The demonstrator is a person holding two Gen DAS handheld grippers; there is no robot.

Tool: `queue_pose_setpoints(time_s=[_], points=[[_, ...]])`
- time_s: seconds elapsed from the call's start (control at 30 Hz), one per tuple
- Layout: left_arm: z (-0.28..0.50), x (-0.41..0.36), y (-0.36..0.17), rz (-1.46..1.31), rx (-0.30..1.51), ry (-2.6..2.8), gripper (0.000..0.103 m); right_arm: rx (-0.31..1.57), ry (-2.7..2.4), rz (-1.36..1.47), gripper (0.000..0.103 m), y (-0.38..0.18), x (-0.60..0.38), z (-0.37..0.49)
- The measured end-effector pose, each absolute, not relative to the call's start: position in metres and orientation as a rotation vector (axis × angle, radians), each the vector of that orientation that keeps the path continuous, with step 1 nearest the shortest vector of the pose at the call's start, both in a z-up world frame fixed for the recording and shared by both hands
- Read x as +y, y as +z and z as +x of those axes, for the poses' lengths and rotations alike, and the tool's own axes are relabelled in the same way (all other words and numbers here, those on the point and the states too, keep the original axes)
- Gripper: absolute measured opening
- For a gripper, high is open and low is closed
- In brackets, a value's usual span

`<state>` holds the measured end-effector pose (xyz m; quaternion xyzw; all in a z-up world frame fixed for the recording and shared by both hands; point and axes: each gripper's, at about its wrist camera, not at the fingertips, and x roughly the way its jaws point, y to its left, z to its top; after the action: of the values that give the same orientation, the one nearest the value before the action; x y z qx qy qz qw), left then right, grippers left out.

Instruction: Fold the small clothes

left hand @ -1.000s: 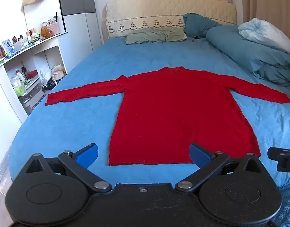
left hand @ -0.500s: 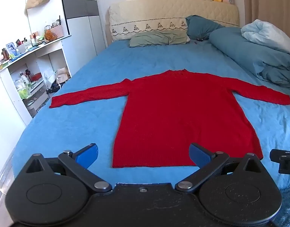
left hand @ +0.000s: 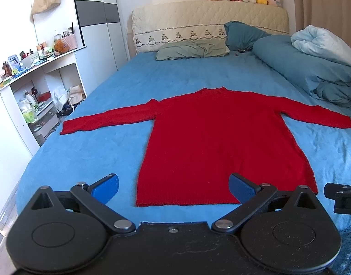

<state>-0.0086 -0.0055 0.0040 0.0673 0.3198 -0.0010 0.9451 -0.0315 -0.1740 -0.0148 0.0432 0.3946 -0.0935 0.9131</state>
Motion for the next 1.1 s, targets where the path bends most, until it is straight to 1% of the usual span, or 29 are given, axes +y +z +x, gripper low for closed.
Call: queue_pose_setpoints(time_s=[1.1], points=[[-0.0094, -0.0038, 0.0065, 0.133, 0.64, -0.001, 0.103, 0.816, -0.186, 0.094, 0.103, -0.0155, -0.168, -0.0285]])
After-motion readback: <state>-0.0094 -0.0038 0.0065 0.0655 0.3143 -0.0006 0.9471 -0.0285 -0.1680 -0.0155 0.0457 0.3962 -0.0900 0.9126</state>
